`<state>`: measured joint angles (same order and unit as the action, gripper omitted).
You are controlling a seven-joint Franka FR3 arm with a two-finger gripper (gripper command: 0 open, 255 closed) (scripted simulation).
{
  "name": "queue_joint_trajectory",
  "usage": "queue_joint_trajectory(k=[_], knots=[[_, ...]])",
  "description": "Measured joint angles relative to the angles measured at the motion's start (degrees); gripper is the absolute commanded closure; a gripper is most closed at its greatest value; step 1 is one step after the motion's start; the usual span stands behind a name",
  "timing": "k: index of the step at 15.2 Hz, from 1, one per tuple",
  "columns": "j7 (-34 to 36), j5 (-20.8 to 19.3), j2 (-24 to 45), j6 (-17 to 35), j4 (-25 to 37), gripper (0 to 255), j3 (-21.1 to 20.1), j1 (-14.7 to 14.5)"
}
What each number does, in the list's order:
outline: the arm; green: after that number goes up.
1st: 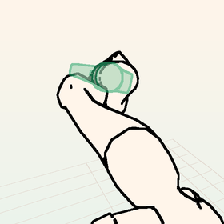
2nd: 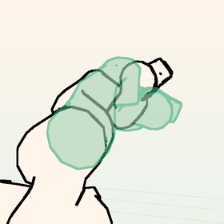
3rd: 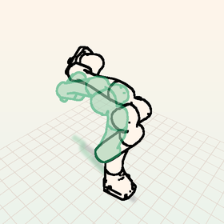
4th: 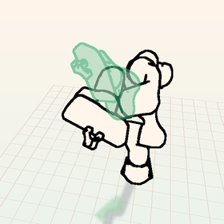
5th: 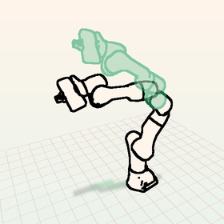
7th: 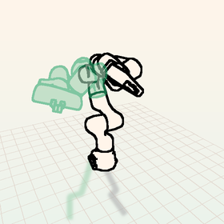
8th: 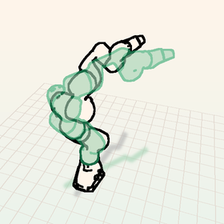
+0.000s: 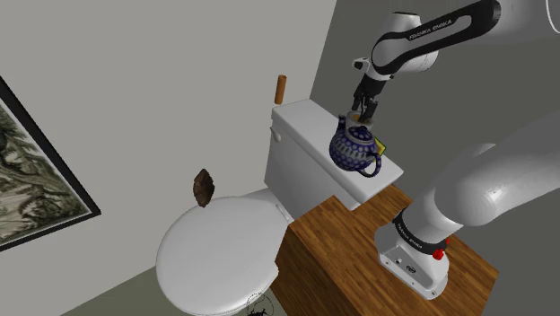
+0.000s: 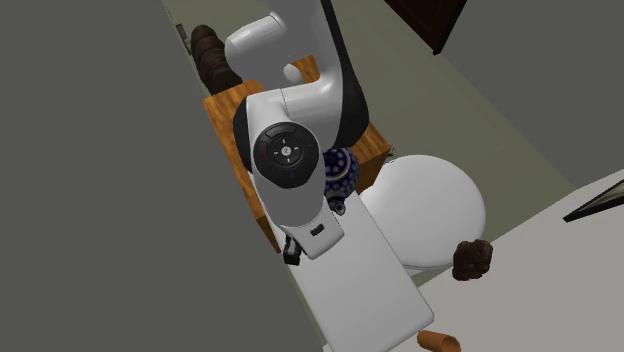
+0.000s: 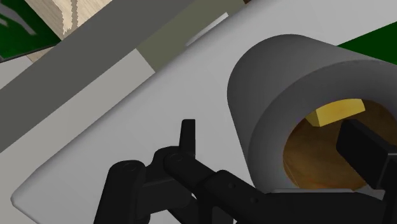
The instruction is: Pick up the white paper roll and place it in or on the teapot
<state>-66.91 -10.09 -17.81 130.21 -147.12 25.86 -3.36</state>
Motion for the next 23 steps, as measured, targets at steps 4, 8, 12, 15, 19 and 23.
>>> queue_joint_trajectory(k=[4,8,12,15,19,23], knots=[[0.0,0.0,0.0,0.0,0.0,255,0.0,0.0],[0.0,0.0,0.0,0.0,0.0,255,0.0,0.0],[0.0,0.0,-0.2,-0.3,0.1,255,-0.1,0.0],[0.2,-0.3,-1.6,-2.7,1.2,255,-0.4,0.2],[0.6,-0.5,-3.4,-6.1,2.8,255,-1.1,0.3],[0.9,-0.5,-5.0,-9.7,4.9,255,-1.7,0.3]])
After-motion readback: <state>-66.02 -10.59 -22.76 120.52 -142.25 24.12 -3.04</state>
